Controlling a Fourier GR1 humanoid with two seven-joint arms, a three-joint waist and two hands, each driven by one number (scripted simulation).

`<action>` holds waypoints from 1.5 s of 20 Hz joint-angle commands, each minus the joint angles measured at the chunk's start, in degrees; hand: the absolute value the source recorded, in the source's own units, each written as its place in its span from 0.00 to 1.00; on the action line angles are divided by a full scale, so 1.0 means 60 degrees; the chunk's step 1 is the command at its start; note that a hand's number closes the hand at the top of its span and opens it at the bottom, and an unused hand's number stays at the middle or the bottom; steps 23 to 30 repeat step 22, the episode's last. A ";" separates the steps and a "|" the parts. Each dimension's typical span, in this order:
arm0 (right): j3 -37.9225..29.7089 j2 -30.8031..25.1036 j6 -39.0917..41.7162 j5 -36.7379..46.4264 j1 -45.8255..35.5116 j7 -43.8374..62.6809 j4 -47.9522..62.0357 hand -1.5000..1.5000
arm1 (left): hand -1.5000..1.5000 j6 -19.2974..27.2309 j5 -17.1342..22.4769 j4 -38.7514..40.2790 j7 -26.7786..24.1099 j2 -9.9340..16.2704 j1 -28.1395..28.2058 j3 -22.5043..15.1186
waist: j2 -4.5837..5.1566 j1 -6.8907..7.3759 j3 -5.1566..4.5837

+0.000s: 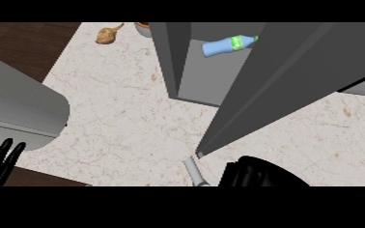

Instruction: Pick up the bottled water, place it into the cabinet and close the cabinet

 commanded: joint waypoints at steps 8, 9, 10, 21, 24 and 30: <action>-0.2586 0.2259 -0.2459 0.0909 -0.4827 0.0340 0.5604 1.00 | 0.00 -0.0591 0.0420 0.0210 -0.0081 0.0069 0.0365 0.0397 | -0.0152 -0.0554 0.0063; -0.2448 0.2503 -0.2570 0.1255 -0.5239 0.0087 0.6258 1.00 | 0.00 -0.0749 0.0240 0.0406 -0.0239 -0.0006 0.0456 0.0377 | -0.0180 -0.0592 0.0058; -0.2803 0.2462 -0.2631 0.1102 -0.5895 0.0427 0.6694 1.00 | 0.00 -0.0792 0.0283 0.0387 -0.0178 -0.0040 0.0452 0.0361 | -0.0193 -0.0686 0.0059; -0.3505 0.2492 -0.2083 0.1297 -0.7179 -0.0832 0.9448 1.00 | 0.00 -0.0840 0.0225 -0.0105 0.0047 -0.0081 0.0741 0.0631 | -0.0173 -0.0795 0.0084; -0.3567 0.2345 -0.1926 0.1257 -0.7063 -0.0941 0.9507 1.00 | 0.00 -0.0997 0.0402 0.0011 0.0056 -0.0010 0.0677 0.0810 | -0.0164 -0.0851 0.0082; -0.3567 0.2345 -0.1926 0.1257 -0.7063 -0.0941 0.9507 1.00 | 0.00 -0.0997 0.0402 0.0011 0.0056 -0.0010 0.0677 0.0810 | -0.0164 -0.0851 0.0082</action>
